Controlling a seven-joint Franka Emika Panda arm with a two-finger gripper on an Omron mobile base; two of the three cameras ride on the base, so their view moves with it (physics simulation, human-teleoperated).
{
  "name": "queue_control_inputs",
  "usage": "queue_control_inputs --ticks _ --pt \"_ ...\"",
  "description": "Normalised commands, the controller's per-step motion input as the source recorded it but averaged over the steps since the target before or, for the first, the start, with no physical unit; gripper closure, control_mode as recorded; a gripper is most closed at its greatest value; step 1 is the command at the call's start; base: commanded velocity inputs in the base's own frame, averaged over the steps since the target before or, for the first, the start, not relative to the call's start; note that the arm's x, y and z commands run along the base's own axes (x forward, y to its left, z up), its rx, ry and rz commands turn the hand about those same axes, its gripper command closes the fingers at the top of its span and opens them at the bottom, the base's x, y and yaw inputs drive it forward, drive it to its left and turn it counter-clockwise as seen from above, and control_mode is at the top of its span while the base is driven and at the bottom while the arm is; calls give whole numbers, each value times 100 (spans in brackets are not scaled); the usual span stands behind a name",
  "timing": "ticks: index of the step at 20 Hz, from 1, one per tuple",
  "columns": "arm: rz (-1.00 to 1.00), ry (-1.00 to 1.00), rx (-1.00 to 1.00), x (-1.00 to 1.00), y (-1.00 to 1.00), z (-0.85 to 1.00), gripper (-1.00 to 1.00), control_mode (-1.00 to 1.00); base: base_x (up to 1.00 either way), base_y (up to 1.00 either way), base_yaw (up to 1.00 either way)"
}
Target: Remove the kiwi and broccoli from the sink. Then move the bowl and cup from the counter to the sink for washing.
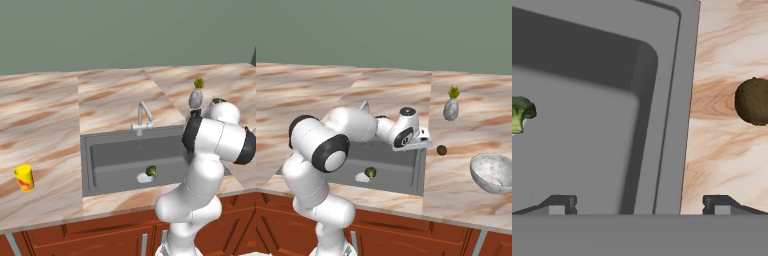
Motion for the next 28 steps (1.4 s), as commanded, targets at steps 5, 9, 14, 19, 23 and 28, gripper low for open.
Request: queue_control_inputs --ticks 5,9,14,19,23,28 --pt "-1 0 0 -9 32 0 -100 -100 0 0 0" --pt "-1 0 0 -5 31 0 -100 -100 0 0 0" --pt "-4 0 0 -1 34 0 -100 -100 0 0 0" --pt "-5 0 2 -5 30 -3 -100 -100 0 0 0" --pt "-5 -3 3 -9 29 -7 -100 -100 0 0 0" --pt "-8 -5 4 -7 28 -9 -100 -100 0 0 0"
